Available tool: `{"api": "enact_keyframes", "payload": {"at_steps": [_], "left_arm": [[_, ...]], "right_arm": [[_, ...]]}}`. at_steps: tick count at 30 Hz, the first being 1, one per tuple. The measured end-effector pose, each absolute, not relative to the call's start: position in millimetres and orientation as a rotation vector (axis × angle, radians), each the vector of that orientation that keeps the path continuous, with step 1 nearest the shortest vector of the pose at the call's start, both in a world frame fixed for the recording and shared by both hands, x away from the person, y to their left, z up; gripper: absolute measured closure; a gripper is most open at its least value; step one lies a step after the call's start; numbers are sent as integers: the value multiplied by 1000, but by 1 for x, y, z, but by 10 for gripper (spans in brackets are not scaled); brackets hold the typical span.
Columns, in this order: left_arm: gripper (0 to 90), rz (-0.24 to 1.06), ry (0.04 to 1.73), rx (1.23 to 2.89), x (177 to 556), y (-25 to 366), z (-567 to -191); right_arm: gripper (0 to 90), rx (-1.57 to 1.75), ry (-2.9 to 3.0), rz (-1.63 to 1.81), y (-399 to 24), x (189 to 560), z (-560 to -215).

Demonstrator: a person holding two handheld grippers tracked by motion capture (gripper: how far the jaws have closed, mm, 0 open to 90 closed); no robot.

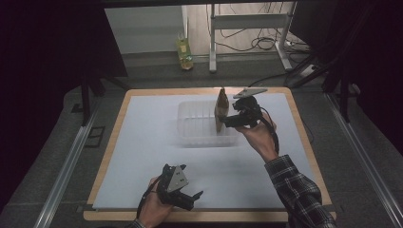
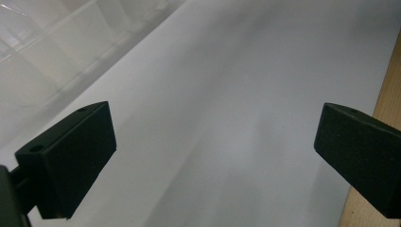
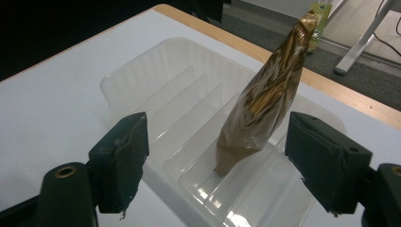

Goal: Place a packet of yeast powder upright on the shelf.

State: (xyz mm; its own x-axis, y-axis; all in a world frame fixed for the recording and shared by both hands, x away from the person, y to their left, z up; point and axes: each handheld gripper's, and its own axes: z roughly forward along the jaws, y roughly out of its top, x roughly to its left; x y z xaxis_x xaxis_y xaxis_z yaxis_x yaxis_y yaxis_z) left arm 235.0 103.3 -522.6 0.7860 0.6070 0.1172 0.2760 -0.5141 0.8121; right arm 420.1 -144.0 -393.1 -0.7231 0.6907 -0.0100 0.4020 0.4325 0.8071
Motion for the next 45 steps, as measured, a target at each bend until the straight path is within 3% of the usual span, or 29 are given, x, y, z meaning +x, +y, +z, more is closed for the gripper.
{"api": "enact_keyframes", "payload": {"at_steps": [15, 29, 45], "left_arm": [[0, 519, 648, 2123, 236, 104, -524], [0, 515, 653, 2114, 236, 105, -524], [0, 532, 665, 2113, 239, 108, -524]], "right_arm": [[152, 876, 2379, 1255, -156, 393, -408], [28, 852, 2409, 1258, -175, 369, -413], [8, 809, 2418, 1219, -196, 334, -431]]}}
